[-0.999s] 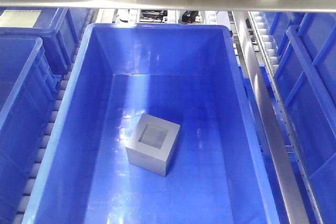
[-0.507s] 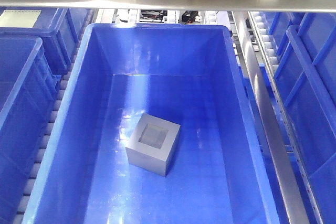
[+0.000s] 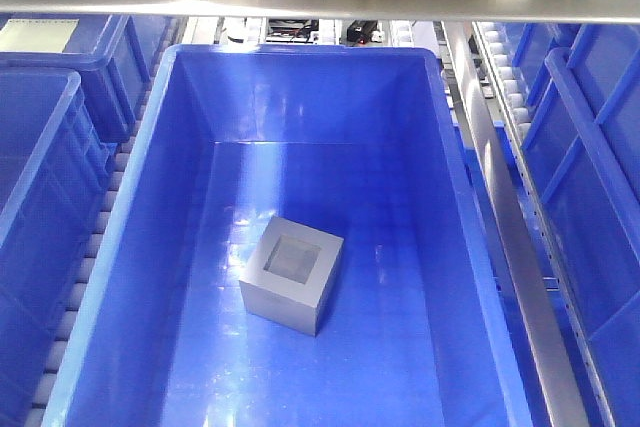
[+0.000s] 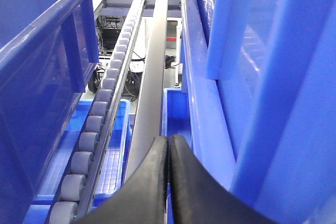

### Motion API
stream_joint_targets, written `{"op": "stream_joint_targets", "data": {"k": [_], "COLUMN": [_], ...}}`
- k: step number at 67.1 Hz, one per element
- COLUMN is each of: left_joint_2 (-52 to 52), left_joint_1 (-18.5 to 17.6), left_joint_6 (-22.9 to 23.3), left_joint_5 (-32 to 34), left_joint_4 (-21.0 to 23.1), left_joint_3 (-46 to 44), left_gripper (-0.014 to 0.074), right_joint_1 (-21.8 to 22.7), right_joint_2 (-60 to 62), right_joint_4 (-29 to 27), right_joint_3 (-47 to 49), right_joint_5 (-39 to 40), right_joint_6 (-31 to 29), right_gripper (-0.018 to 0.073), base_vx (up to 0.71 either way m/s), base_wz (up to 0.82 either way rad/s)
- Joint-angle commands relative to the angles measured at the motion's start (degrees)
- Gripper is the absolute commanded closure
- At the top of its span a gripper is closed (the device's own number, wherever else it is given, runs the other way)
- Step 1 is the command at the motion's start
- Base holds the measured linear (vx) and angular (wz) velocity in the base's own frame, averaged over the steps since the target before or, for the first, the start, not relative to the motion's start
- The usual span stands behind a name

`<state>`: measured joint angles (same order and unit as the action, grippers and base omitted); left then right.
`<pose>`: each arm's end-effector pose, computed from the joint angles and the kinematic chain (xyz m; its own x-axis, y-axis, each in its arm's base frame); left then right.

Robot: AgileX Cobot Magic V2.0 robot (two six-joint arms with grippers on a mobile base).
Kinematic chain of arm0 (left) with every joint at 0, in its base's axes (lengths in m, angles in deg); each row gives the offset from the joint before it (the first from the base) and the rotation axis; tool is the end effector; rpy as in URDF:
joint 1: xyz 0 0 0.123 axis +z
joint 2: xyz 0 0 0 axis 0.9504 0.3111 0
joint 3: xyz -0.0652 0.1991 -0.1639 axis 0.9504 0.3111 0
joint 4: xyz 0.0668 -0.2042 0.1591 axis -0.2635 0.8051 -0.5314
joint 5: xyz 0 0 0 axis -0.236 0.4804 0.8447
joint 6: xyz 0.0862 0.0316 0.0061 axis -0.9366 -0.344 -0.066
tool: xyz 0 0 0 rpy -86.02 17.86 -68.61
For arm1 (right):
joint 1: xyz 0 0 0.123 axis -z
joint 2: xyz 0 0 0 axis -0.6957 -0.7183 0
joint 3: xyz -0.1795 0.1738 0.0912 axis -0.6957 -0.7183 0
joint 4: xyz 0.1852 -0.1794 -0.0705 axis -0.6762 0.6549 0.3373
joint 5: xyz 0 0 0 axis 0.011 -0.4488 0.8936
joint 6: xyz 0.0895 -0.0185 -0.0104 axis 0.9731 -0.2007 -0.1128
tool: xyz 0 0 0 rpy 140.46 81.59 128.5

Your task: Sort gray base to blue bin

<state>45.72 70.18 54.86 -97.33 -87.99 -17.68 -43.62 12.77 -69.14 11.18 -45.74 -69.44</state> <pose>0.0926 -0.0023 0.1922 -0.0628 -0.0424 -0.9971 0.0217 0.9988 -0.0438 0.0916 -0.0016 0.1852 -0.1284 -0.0419 -0.9908 0.0114 0.9990 -0.0437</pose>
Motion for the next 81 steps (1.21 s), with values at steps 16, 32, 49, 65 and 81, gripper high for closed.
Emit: {"op": "stream_joint_targets", "data": {"k": [16, 32, 49, 65, 81], "left_joint_2": [-1.0, -1.0, -1.0, -1.0, -1.0], "left_joint_1": [0.1, 0.1, 0.1, 0.1, 0.1], "left_joint_6": [0.0, 0.0, 0.0, 0.0, 0.0], "left_joint_5": [3.8, 3.8, 3.8, 3.8, 3.8], "left_joint_4": [0.6, 0.6, 0.6, 0.6, 0.6], "left_joint_3": [-0.7, -0.7, -0.7, -0.7, -0.7], "left_gripper": [0.0603, 0.0603, 0.0603, 0.0603, 0.0603], "right_joint_1": [-0.2, -0.2, -0.2, -0.2, -0.2], "right_joint_2": [0.4, 0.4, 0.4, 0.4, 0.4], "right_joint_4": [0.5, 0.5, 0.5, 0.5, 0.5], "right_joint_3": [-0.3, -0.3, -0.3, -0.3, -0.3], "right_joint_5": [4.3, 4.3, 4.3, 4.3, 4.5], "right_joint_6": [-0.7, -0.7, -0.7, -0.7, -0.7], "right_gripper": [0.0564, 0.0564, 0.0564, 0.0564, 0.0564], "base_vx": [0.0, 0.0, 0.0, 0.0, 0.0], "base_wz": [0.0, 0.0, 0.0, 0.0, 0.0]}}
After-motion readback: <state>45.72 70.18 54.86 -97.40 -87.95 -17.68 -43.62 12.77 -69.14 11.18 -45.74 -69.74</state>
